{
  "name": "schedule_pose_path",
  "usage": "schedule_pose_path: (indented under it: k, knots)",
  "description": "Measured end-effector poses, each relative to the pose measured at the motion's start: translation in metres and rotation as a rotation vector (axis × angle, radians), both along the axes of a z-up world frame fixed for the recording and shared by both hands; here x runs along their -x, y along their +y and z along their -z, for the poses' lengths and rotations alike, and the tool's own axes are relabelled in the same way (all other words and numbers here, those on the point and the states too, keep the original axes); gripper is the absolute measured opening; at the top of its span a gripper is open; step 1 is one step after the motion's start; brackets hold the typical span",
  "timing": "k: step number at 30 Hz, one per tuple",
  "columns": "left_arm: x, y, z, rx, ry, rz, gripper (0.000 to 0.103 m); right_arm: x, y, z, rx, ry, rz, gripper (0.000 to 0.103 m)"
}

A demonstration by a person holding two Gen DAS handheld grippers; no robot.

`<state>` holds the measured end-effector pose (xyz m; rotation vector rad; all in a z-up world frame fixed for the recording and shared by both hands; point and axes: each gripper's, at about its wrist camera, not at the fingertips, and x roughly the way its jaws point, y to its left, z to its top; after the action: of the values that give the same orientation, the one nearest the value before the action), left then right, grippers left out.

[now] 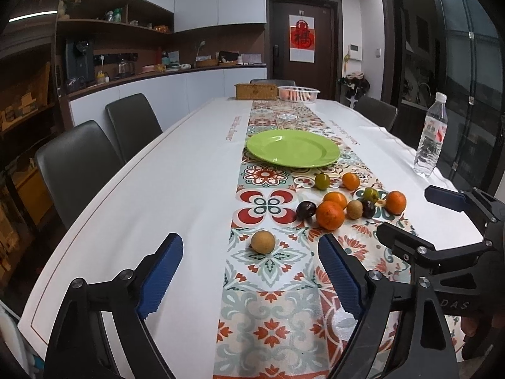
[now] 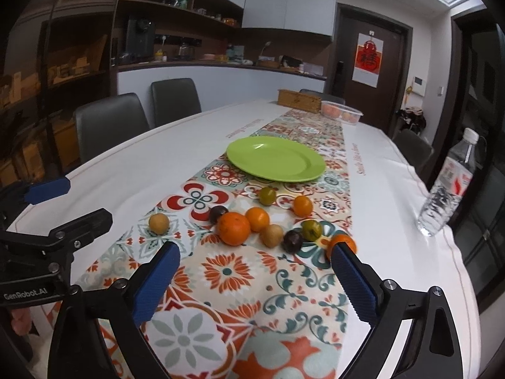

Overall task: Organize fruits
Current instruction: 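Reach the left tool to the tan round fruit while the right tool reaches the large orange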

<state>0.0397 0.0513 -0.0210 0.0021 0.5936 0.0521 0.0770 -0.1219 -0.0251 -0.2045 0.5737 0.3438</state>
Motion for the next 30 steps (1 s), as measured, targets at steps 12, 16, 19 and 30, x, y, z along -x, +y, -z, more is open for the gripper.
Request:
schedule_pose_path:
  k: [12,16,19,30]
  knots:
    - [-0.033,0.002,0.017,0.005,0.084,0.019,0.076,-0.037,0.018,0.019,-0.006,0.107,-0.049,0.079]
    - [-0.045,0.002,0.024,0.009,0.121,0.024,0.071,-0.05,0.019,0.027,-0.022,0.149,-0.055,0.076]
    - [-0.054,0.001,0.031,0.002,0.147,0.031,0.067,-0.06,0.022,0.033,-0.03,0.183,-0.059,0.072]
    - [-0.081,0.002,0.048,0.014,0.237,0.068,0.05,-0.087,0.026,0.052,-0.055,0.282,-0.067,0.059]
